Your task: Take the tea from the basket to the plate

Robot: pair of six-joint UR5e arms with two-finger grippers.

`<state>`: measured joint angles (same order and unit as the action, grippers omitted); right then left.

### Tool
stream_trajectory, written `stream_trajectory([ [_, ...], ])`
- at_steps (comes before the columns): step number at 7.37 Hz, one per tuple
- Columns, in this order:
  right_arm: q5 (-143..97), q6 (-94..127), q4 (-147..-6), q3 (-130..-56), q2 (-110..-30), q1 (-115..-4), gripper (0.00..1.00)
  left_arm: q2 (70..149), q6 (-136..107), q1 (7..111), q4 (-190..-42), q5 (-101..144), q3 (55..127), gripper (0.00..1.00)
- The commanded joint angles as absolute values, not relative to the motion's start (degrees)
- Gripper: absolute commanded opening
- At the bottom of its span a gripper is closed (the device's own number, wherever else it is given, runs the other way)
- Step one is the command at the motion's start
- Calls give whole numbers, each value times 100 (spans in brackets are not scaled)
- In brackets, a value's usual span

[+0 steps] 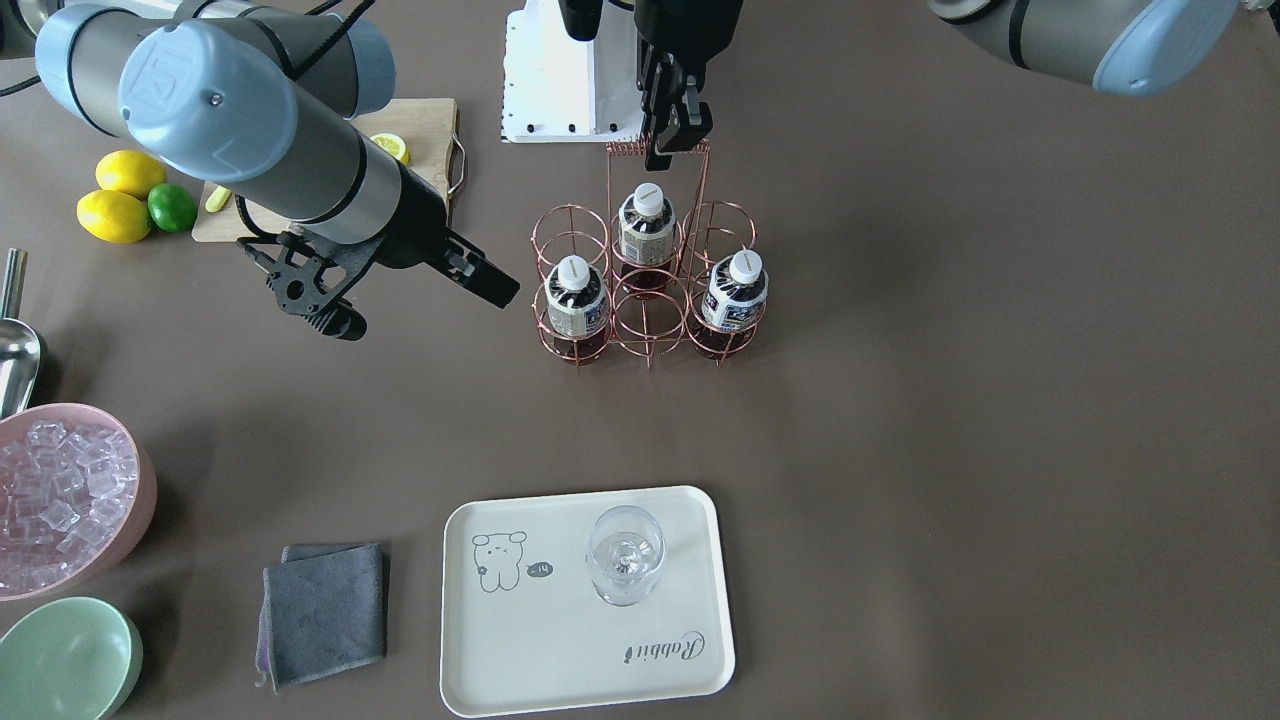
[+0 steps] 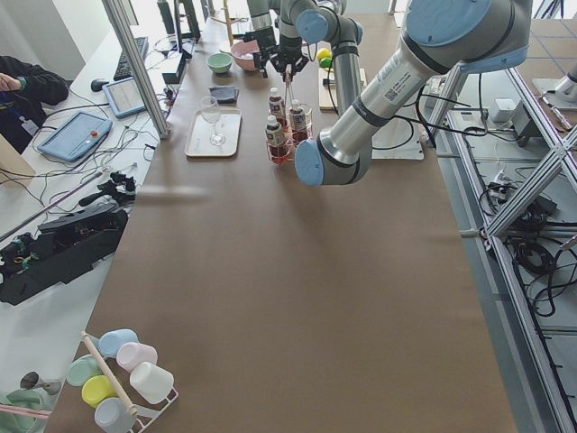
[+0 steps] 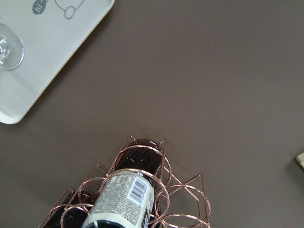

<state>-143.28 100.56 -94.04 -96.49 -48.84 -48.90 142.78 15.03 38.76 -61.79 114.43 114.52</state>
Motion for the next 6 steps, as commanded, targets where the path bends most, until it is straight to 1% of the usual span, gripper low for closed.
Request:
stream_trajectory([
  [1, -14484, 10406, -9378, -9537, -4659, -4720, 99, 14247, 1503, 3867, -6187, 11435, 11443, 0],
  [4, -14432, 10406, -9360, -9413, -4509, -4615, 98, 14238, 1503, 3850, -6223, 11426, 11426, 0],
  [6, -14414, 10389, -9360, -9369, -4474, -4553, 94, 14186, 1503, 3832, -6353, 11417, 11408, 0],
])
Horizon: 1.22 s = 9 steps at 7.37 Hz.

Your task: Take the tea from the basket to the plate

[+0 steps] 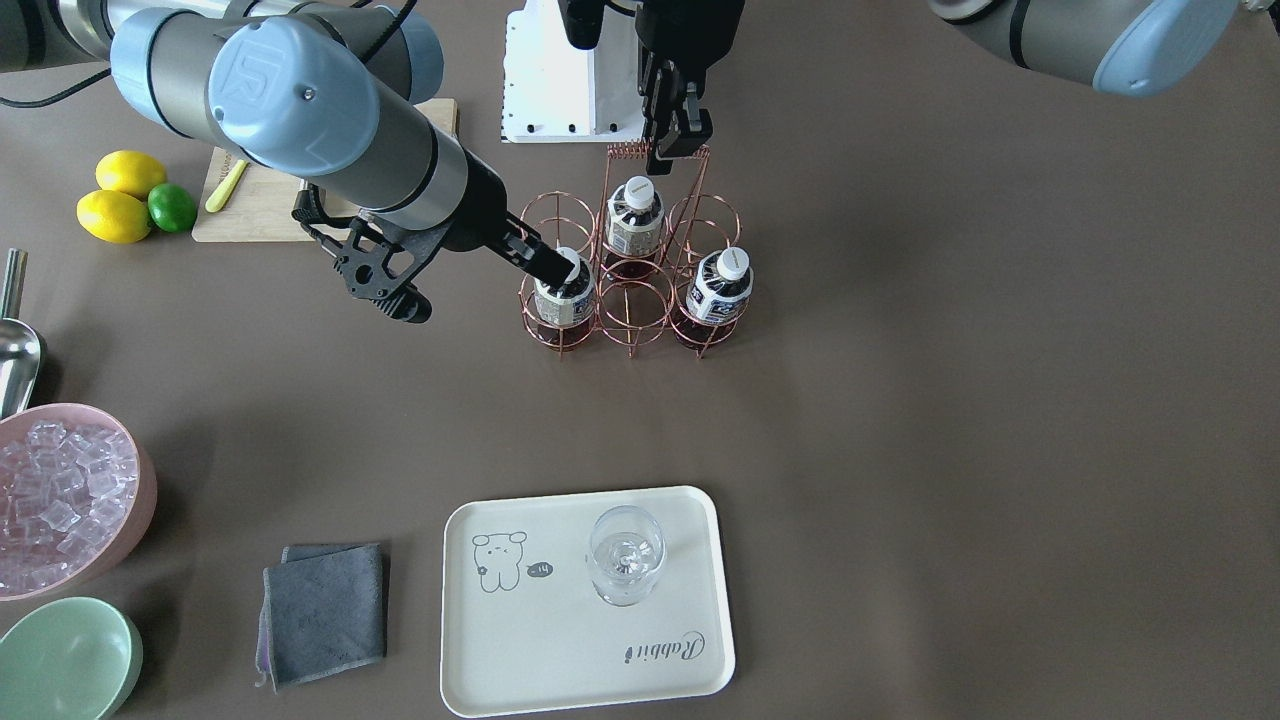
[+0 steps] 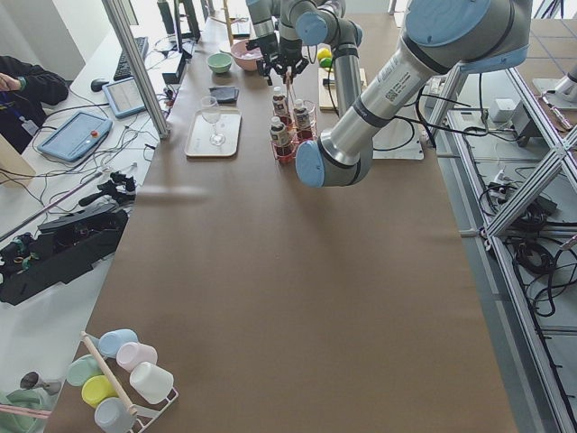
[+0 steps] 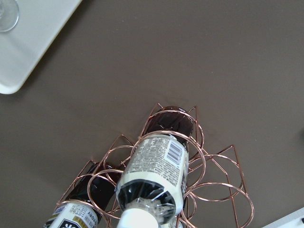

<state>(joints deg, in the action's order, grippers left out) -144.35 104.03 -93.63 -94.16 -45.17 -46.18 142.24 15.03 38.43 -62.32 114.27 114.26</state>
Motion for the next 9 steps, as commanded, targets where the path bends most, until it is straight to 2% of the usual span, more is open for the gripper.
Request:
stream_trajectory([
  [1, -14414, 10389, -9360, -9221, -4361, -4544, 91, 14142, 1503, 3823, -6372, 11426, 11417, 0],
  [3, -14405, 10380, -9352, -8957, -4175, -4509, 87, 14142, 1503, 3832, -6372, 11435, 11426, 0],
  [4, -14327, 10380, -9352, -8956, -4175, -4465, 81, 14142, 1503, 3832, -6372, 11426, 11426, 0],
  [6, -14212, 10380, -9352, -8956, -4175, -4369, 62, 14133, 1503, 3823, -6372, 11435, 11426, 0],
  [7, -14212, 10389, -9352, -8965, -4175, -4368, 47, 14142, 1503, 3823, -6381, 11435, 11426, 0],
  [9, -14221, 10406, -9352, -9008, -4175, -4368, 0, 14115, 1503, 3832, -6425, 11435, 11426, 0],
])
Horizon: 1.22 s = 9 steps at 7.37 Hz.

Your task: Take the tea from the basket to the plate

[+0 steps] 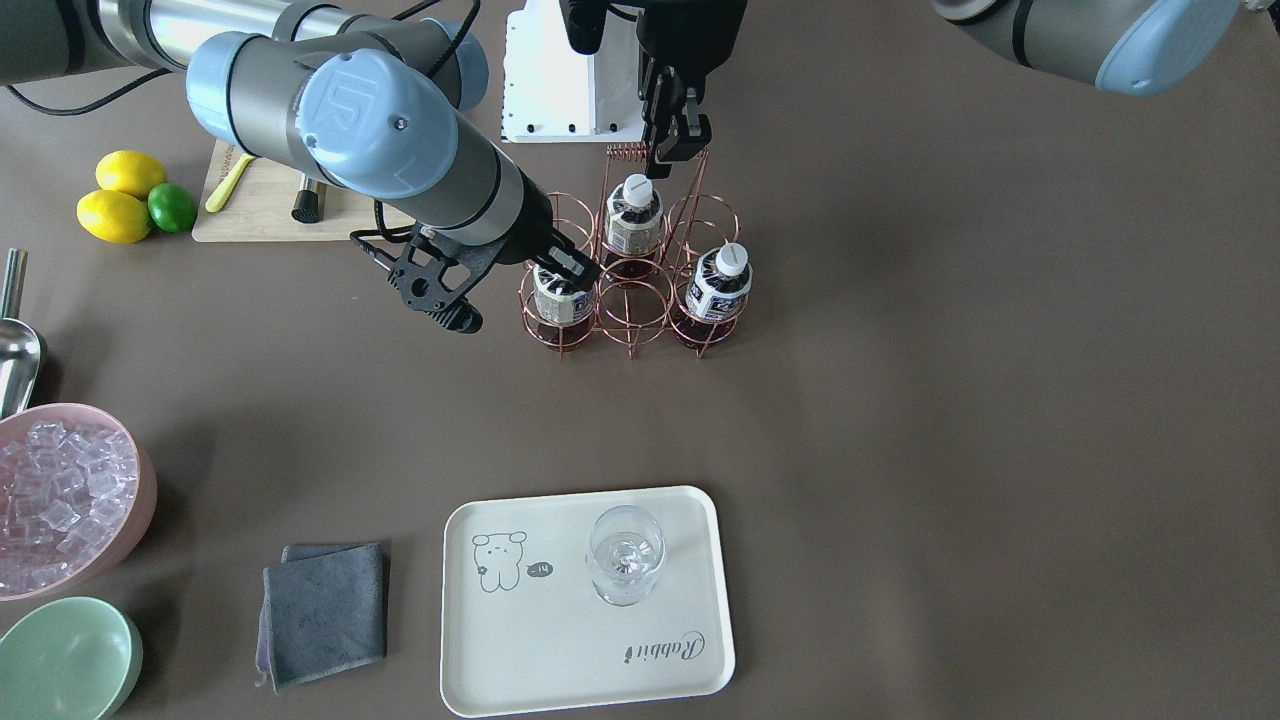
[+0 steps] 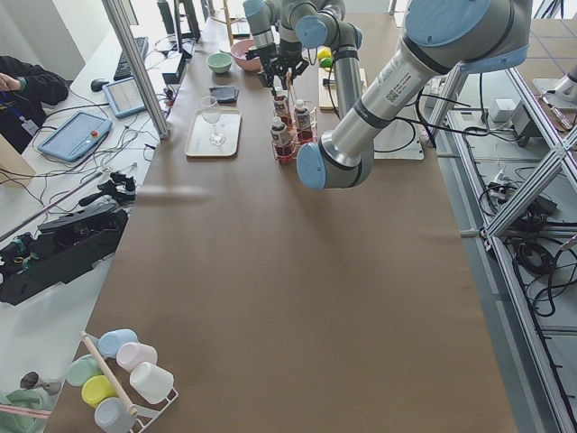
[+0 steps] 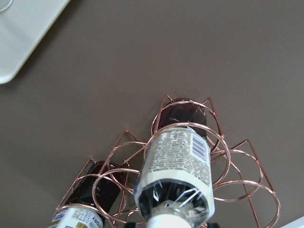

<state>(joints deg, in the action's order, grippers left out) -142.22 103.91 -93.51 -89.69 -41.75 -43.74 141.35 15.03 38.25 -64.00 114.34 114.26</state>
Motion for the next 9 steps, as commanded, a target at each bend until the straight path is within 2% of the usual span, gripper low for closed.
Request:
stream_trajectory([
  [1, -14238, 10415, -9352, -9026, -4175, -4377, 0, 14115, 1503, 3823, -6425, 11435, 11426, 0],
  [4, -14518, 10406, -9413, -9131, -4175, -4631, 0, 14115, 1503, 3832, -6434, 11435, 11426, 0],
  [7, -15343, 10591, -9877, -9745, -4166, -5306, 0, 14115, 1503, 3841, -6434, 11443, 11426, 0],
  [9, -15984, 10591, -10037, -9862, -4079, -5886, 0, 14115, 1503, 3858, -6425, 11443, 11443, 0],
])
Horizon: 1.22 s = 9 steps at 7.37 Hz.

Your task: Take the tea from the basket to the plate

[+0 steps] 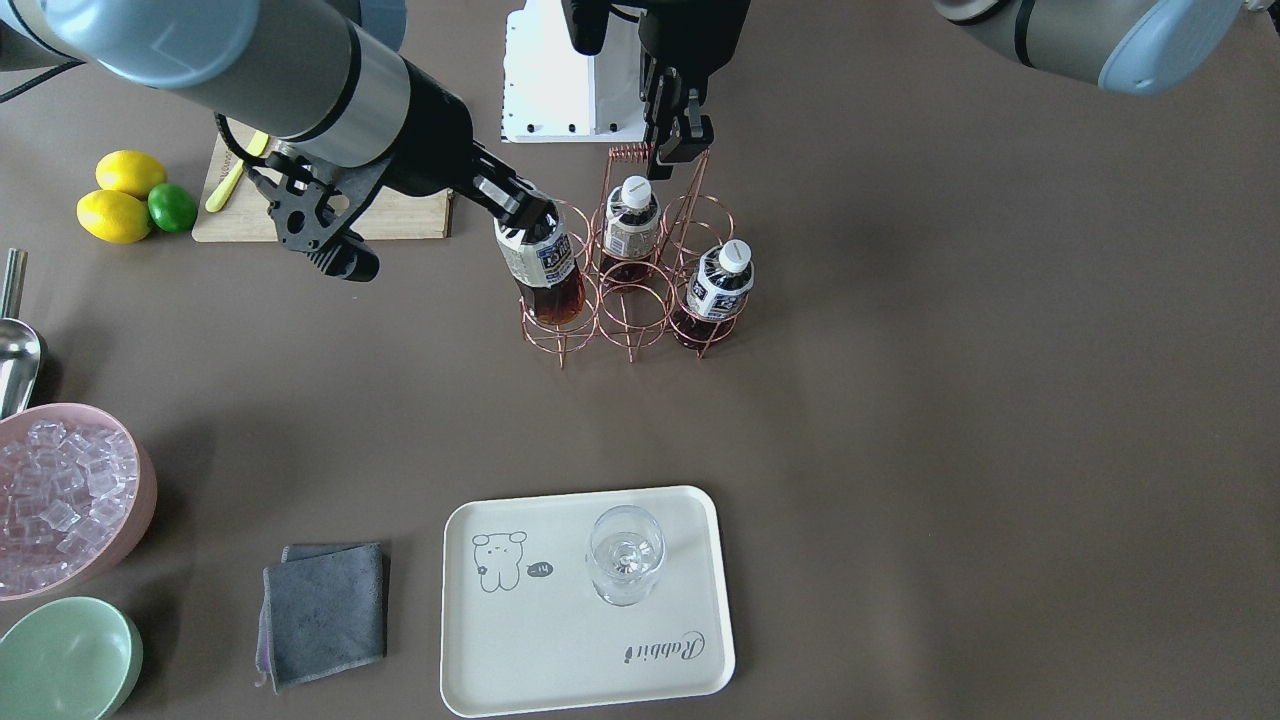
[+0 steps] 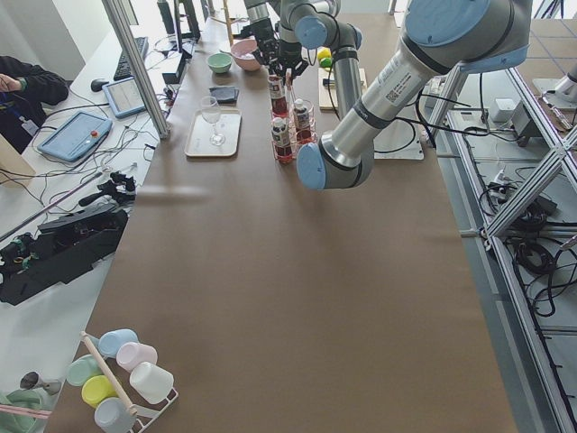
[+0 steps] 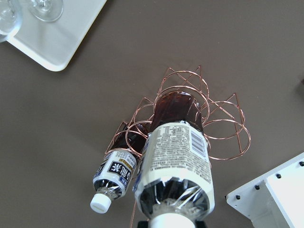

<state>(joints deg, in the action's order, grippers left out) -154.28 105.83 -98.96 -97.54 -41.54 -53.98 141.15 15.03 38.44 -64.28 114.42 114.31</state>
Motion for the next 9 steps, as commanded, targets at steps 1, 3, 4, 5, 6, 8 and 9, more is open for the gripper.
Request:
stream_trajectory([
  [1, -15987, 10547, -10002, -9705, -4061, -6037, 0, 14115, 1503, 3885, -6425, 11443, 11443, 0],
  [3, -15472, 10084, -9871, -8812, -3607, -6038, 0, 14142, 1503, 4025, -6407, 11513, 11487, 0],
  [4, -15382, 9455, -9827, -8024, -3247, -6073, 0, 14168, 1503, 4095, -6390, 11575, 11531, 0],
  [5, -15207, 8918, -9600, -7424, -3156, -6143, 0, 14177, 1503, 4174, -6372, 11593, 11592, 0],
  [6, -15109, 8547, -9293, -6870, -3138, -6178, 0, 14194, 1512, 4349, -6329, 11758, 11636, 0],
  [8, -14828, 8211, -8389, -5841, -3006, -6196, 0, 14186, 1677, 4665, -6293, 11821, 11706, 0],
  [9, -14627, 8044, -8159, -5471, -2832, -6144, 0, 14177, 2088, 5015, -5988, 11926, 11838, 0],
])
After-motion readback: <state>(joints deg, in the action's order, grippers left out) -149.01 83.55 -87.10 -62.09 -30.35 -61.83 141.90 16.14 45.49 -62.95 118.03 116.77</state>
